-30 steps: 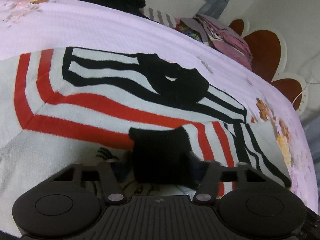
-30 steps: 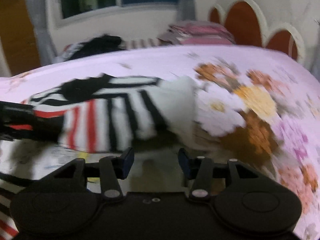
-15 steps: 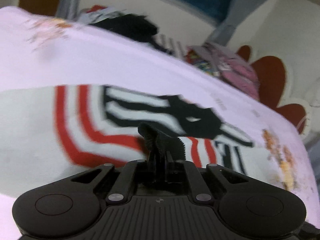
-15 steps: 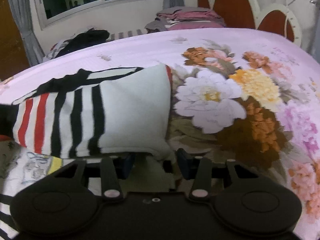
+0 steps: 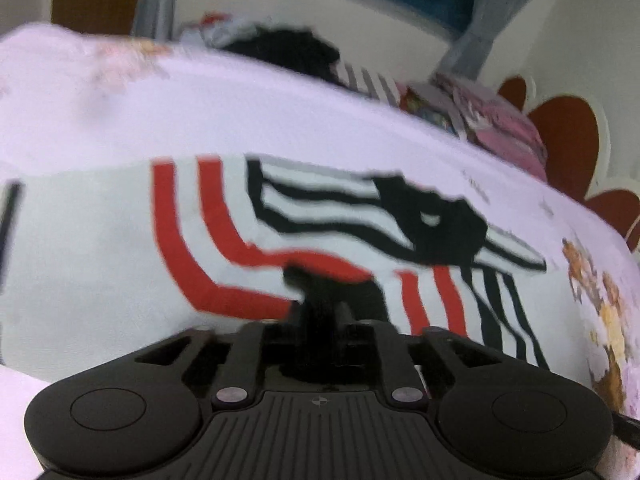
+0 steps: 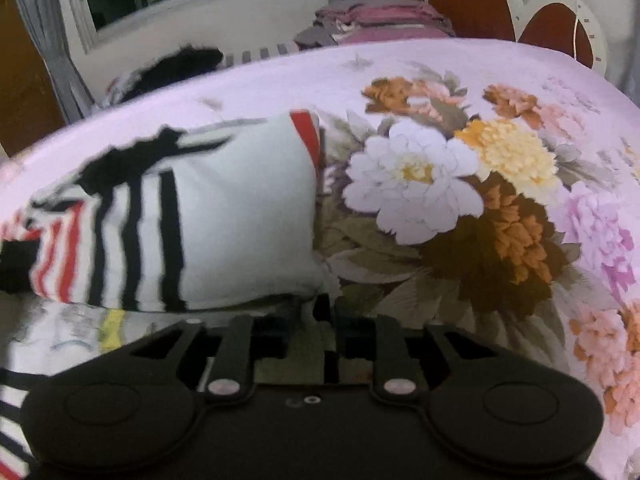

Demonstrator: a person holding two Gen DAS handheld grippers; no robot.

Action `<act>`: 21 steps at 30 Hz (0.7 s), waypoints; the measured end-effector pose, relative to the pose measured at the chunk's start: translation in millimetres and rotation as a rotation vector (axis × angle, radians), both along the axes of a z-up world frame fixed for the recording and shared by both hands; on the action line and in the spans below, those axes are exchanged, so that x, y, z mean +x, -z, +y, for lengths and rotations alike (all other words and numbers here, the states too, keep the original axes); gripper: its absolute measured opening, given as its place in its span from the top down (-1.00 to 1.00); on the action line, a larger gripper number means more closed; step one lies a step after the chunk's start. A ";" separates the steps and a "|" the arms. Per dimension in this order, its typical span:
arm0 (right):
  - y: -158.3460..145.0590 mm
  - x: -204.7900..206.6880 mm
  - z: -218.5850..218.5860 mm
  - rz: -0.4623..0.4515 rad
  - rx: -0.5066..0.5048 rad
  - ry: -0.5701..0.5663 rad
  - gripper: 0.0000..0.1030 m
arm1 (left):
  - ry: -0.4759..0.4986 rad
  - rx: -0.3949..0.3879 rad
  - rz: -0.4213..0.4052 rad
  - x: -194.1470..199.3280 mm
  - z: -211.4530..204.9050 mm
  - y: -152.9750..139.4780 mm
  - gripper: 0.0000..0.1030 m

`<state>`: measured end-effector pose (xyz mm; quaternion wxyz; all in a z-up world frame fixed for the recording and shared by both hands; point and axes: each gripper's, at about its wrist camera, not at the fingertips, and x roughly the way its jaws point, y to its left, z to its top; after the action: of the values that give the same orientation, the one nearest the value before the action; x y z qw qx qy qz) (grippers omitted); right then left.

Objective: Fold small clothes

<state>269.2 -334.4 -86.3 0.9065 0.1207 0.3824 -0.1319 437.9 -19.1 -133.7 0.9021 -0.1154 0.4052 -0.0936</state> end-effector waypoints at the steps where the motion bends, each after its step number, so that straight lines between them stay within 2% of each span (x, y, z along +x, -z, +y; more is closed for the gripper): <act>1: -6.4 -3.5 0.3 -0.020 -0.009 -0.001 0.23 | -0.003 0.010 -0.031 -4.3 1.8 -6.6 0.15; 3: -17.6 -2.1 -1.0 -0.052 -0.037 -0.006 0.15 | 0.010 0.028 -0.085 -9.0 -1.6 -18.7 -0.12; 4: -20.3 3.7 -4.7 -0.061 -0.038 -0.010 0.15 | 0.029 0.028 -0.099 -8.8 -5.5 -22.1 -0.13; 8: -15.7 40.8 -22.3 -0.066 0.002 0.000 0.15 | 0.079 -0.009 -0.073 3.1 -28.3 -17.1 -0.13; 10: -9.8 62.4 -32.5 -0.067 0.041 0.016 0.12 | 0.094 0.000 -0.051 9.0 -38.8 -7.4 -0.13; 13: -1.5 92.6 -41.2 -0.061 0.046 0.014 0.07 | 0.092 0.008 -0.007 17.1 -43.4 8.3 -0.13; 18: 10.4 129.8 -50.2 -0.057 0.079 0.017 0.08 | 0.101 0.040 -0.009 17.9 -46.7 22.5 -0.13; 19: 12.6 135.5 -53.2 -0.054 0.095 0.026 0.09 | 0.106 0.048 -0.013 17.5 -48.2 22.9 -0.13; 21: 17.2 144.8 -57.6 -0.045 0.139 0.026 0.23 | 0.110 0.057 -0.018 15.8 -49.4 22.2 -0.13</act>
<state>414.0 -392.0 -103.5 0.9026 0.1912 0.3684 -0.1141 453.7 -68.4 -155.9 0.9021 -0.0661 0.4053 -0.1325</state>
